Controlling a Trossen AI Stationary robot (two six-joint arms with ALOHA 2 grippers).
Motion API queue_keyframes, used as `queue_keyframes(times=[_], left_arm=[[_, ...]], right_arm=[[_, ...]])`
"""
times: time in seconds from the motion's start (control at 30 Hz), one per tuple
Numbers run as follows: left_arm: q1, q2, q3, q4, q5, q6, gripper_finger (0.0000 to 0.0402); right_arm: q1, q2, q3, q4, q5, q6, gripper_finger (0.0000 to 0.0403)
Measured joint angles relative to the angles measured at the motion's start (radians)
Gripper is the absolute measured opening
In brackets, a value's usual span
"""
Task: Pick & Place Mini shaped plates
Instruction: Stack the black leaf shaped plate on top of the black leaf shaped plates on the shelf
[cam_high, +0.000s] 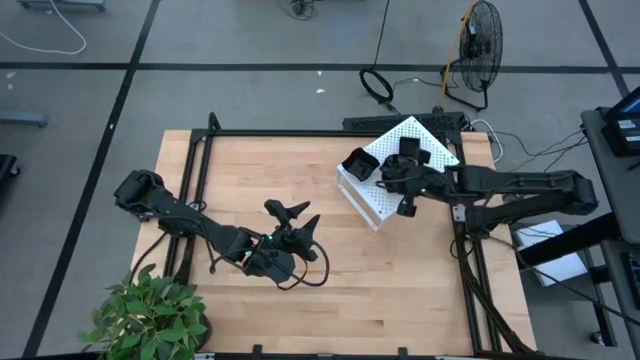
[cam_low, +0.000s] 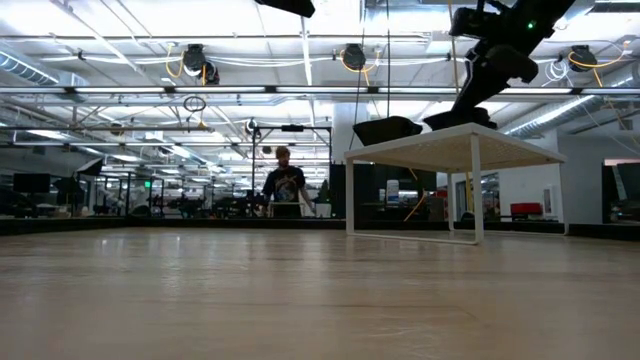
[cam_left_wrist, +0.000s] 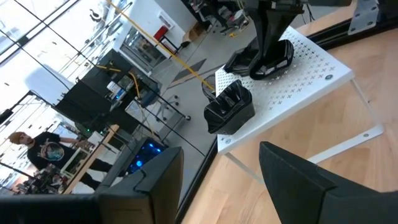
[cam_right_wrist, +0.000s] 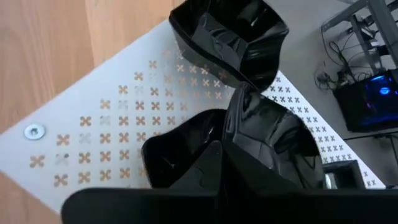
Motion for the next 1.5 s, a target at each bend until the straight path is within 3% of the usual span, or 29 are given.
queue_keyframes(times=[0.3,0.53,0.73,0.93,1.1,1.5], left_arm=[[0.000,0.000,0.000,-0.001,0.005,-0.010,0.0214],[0.000,0.000,0.000,-0.002,0.005,-0.013,0.0214],[0.000,0.000,0.000,-0.003,0.006,-0.015,0.0214],[0.000,0.000,0.000,-0.003,0.006,-0.015,0.0214],[0.000,0.000,0.000,-0.004,0.007,-0.014,0.0214],[0.000,0.000,0.000,-0.016,0.007,-0.016,0.0214]], right_arm=[[0.047,-0.094,0.000,-0.021,-0.001,-0.007,0.0000],[0.077,-0.167,0.000,-0.106,-0.175,-0.313,0.0000],[0.078,-0.176,0.000,-0.169,-0.208,-0.506,0.0000],[0.071,-0.172,0.000,-0.140,-0.200,-0.536,0.0000],[0.071,-0.173,0.000,-0.084,-0.131,-0.499,0.0003],[0.071,-0.173,0.000,-0.082,-0.127,-0.472,0.0045]])
